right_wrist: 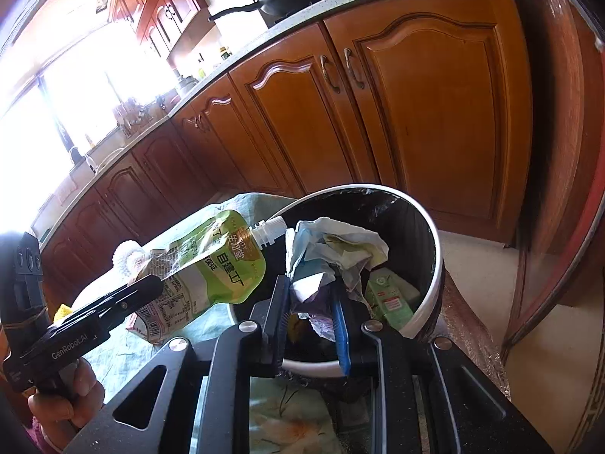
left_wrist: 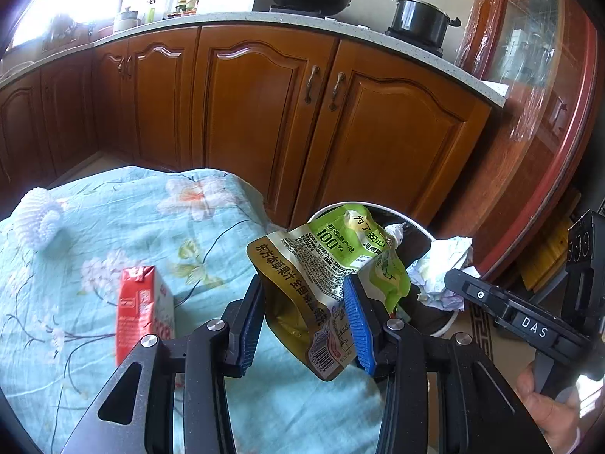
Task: Collect trash
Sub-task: 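Carry the juice pouch and foil over the bin and open both tools, then grasp the red-and-white milk carton with the right tool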
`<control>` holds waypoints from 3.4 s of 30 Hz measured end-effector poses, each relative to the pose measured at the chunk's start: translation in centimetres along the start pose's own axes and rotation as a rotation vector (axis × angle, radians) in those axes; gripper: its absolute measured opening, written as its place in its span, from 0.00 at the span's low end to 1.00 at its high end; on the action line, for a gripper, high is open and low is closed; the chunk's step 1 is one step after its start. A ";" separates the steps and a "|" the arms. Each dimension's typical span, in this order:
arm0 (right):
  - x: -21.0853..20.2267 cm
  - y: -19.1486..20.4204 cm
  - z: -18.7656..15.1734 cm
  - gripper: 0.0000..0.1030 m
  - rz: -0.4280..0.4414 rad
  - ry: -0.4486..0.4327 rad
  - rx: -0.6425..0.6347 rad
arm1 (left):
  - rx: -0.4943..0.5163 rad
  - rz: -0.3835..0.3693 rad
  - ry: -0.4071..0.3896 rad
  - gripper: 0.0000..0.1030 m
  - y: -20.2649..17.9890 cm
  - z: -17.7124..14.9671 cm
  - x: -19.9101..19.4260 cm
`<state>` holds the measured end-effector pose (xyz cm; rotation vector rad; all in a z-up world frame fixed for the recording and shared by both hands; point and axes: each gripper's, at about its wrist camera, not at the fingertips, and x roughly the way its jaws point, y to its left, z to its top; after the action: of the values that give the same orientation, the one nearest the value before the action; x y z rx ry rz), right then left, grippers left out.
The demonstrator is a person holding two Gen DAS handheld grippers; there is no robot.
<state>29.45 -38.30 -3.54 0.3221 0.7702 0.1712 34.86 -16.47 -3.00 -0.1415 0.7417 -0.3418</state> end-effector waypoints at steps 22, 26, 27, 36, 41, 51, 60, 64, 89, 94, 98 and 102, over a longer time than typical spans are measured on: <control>2.0 -2.4 1.1 0.60 0.003 0.056 0.023 | -0.005 -0.014 0.089 0.58 -1.5 1.2 3.9; 1.4 -2.4 0.7 0.62 0.010 0.043 0.043 | -0.007 -0.011 0.073 0.59 -1.2 0.9 2.9; 1.2 -2.3 0.5 0.64 0.012 0.038 0.047 | -0.010 -0.008 0.069 0.59 -0.9 0.6 2.6; 0.0 1.2 -1.6 0.86 0.035 -0.003 0.043 | -0.077 0.006 0.045 0.62 2.7 -1.7 -1.9; -0.1 3.9 -3.0 0.88 0.063 -0.005 0.019 | -0.101 0.041 0.009 0.64 4.8 -3.0 -5.4; 1.6 9.4 -6.2 0.88 0.125 0.057 -0.028 | -0.208 0.138 -0.008 0.65 10.7 -6.7 -10.7; 4.1 14.5 -9.0 0.89 0.161 0.127 -0.094 | -0.309 0.227 0.010 0.65 15.9 -9.0 -13.0; 5.0 16.2 -9.2 0.89 0.167 0.142 -0.106 | -0.327 0.251 0.011 0.65 17.4 -8.9 -13.4; 11.0 20.6 -7.1 0.88 0.108 0.164 -0.176 | -0.299 0.349 -0.020 0.80 25.2 -1.5 -5.9; 11.9 20.4 -7.0 0.85 0.105 0.180 -0.169 | -0.293 0.384 -0.016 0.80 26.7 0.4 -3.1; 12.3 20.2 -6.8 0.76 0.103 0.189 -0.162 | -0.281 0.379 0.000 0.80 26.8 1.0 -1.1; 12.7 20.1 -6.5 0.58 0.093 0.195 -0.160 | -0.287 0.391 0.021 0.78 27.2 1.0 0.7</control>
<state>33.10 -14.57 -9.22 0.1912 0.9285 0.3535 42.98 8.71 -9.40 -0.2585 0.8179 0.1369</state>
